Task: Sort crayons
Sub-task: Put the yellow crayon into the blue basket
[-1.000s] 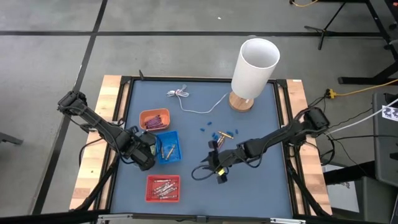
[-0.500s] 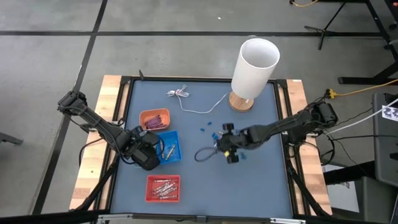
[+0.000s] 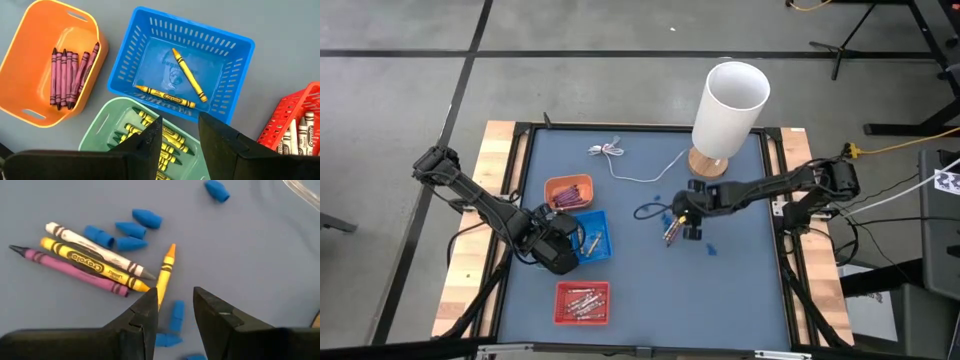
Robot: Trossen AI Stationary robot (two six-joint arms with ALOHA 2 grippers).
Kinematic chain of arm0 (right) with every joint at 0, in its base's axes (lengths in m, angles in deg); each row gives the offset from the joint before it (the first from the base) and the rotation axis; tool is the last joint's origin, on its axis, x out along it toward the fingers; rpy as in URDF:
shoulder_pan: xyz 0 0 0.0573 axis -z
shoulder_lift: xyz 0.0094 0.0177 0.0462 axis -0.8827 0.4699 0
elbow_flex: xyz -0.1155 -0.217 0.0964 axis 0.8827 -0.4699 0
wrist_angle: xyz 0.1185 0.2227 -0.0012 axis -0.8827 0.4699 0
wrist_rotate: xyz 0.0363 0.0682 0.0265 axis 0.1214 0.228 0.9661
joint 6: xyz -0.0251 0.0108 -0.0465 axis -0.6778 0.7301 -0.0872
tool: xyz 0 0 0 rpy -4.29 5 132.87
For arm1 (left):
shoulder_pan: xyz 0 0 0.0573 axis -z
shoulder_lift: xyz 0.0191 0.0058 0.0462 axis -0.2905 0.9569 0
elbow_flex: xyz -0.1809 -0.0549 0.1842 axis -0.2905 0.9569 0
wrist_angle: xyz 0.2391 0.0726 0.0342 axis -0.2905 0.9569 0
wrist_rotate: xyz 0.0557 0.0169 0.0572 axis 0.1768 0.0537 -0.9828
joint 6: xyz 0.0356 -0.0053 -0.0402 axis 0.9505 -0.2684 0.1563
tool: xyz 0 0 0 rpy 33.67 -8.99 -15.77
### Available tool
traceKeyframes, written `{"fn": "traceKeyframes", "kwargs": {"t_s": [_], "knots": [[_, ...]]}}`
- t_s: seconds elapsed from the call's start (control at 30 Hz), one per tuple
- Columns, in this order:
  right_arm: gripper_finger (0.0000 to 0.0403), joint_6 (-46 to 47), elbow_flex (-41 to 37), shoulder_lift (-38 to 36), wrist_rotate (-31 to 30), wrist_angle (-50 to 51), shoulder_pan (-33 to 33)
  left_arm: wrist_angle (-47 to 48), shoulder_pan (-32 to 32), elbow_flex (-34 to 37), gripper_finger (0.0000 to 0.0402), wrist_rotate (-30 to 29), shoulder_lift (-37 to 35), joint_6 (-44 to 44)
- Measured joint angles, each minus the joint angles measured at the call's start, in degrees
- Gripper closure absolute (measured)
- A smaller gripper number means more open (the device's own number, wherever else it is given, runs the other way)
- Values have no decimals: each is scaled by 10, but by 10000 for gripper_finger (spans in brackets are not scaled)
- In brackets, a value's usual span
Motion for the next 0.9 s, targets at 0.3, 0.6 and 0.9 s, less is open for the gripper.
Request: {"fn": "traceKeyframes", "kwargs": {"t_s": [0.3, 0.6, 0.9], "knots": [[281, -3, -38, 0, 37, -35, 1, 0, 0, 0, 291, 0, 0, 0], [281, -4, -67, 0, 29, -73, 2, -1, 0, 0, 291, 0, 0, 0], [281, -3, -71, 0, 54, -67, 1, -10, 0, 0, 291, 0, 0, 0]]}}
